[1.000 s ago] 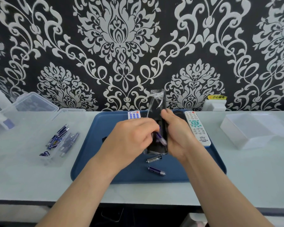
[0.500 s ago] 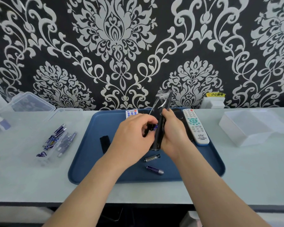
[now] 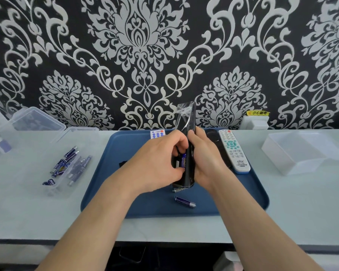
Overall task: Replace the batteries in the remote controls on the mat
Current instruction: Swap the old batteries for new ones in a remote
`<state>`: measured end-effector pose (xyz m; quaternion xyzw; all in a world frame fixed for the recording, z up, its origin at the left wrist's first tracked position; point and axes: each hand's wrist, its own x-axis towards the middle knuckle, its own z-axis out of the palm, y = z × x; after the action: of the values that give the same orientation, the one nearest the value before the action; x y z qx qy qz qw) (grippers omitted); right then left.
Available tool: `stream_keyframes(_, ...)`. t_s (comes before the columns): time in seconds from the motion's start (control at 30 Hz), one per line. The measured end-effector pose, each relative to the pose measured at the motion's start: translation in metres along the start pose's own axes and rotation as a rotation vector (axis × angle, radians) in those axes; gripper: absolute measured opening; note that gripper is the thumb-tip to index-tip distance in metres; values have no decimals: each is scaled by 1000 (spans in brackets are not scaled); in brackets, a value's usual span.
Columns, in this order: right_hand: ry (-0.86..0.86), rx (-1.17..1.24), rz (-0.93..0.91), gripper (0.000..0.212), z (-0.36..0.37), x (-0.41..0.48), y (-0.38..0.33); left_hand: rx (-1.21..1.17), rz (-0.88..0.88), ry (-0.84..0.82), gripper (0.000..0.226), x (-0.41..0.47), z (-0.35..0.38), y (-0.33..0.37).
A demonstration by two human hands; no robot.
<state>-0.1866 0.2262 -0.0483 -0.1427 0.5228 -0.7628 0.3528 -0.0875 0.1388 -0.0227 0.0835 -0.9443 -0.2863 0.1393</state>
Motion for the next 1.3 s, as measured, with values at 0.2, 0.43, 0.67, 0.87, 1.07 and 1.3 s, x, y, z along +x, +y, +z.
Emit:
stream_keyframes(0.2,-12,-58,-28,15,2,-2,0,-38,-9,-17,44,1,-1,1)
stream_keyframes(0.43,-63,-55,-16,11,0,-1,2,-228,-25,45,41,1,-1,1)
stream_keyframes(0.67,-38,34,-12,24,-3,3,1,-509,-72,230,41,0,8,10)
stream_keyframes(0.87,106,-53,-84,26,-18,8,-12,-386,-164,12,36,-14,-17,-10)
stream_keyframes(1.07,150,-81,-89,25,-27,4,-16,144,-120,-238,30,-19,12,-1)
stream_keyframes(1.3,130,-107,-78,25,-37,1,-19,426,-93,-348,35,-20,29,-7)
